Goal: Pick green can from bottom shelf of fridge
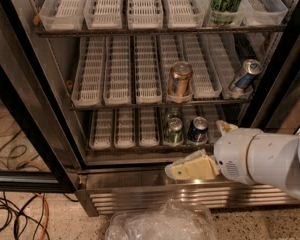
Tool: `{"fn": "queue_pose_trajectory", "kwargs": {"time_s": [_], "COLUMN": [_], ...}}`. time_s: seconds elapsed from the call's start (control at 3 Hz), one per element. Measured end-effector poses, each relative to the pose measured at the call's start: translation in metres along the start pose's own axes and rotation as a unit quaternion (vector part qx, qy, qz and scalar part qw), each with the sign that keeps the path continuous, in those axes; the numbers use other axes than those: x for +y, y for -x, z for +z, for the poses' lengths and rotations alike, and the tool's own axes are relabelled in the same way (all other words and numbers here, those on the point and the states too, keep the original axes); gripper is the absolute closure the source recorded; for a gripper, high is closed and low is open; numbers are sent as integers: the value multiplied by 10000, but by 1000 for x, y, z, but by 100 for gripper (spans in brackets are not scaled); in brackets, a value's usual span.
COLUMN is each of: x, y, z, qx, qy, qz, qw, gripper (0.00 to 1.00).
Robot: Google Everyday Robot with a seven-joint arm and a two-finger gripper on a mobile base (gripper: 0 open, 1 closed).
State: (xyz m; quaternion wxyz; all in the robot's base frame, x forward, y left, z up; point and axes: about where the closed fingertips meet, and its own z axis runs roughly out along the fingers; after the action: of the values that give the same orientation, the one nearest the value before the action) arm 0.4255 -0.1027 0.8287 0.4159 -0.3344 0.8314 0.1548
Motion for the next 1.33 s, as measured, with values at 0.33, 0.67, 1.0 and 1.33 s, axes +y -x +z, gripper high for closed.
{"fn": "queue_pose_trajectory", "kwargs": {"time_s": [0.33,0.67,1.0,1.33], "x": [-2,-2,1,-3], "y": [-7,-7,-5,-10], "z": [15,15,14,21], "qx": [-444,-443,-386,-548], "qy": [-331,-331,-453,-786], "qz": [621,620,441,473], "qw": [9965,9965,9973,9943], "gripper": [0,0,0,0]}}
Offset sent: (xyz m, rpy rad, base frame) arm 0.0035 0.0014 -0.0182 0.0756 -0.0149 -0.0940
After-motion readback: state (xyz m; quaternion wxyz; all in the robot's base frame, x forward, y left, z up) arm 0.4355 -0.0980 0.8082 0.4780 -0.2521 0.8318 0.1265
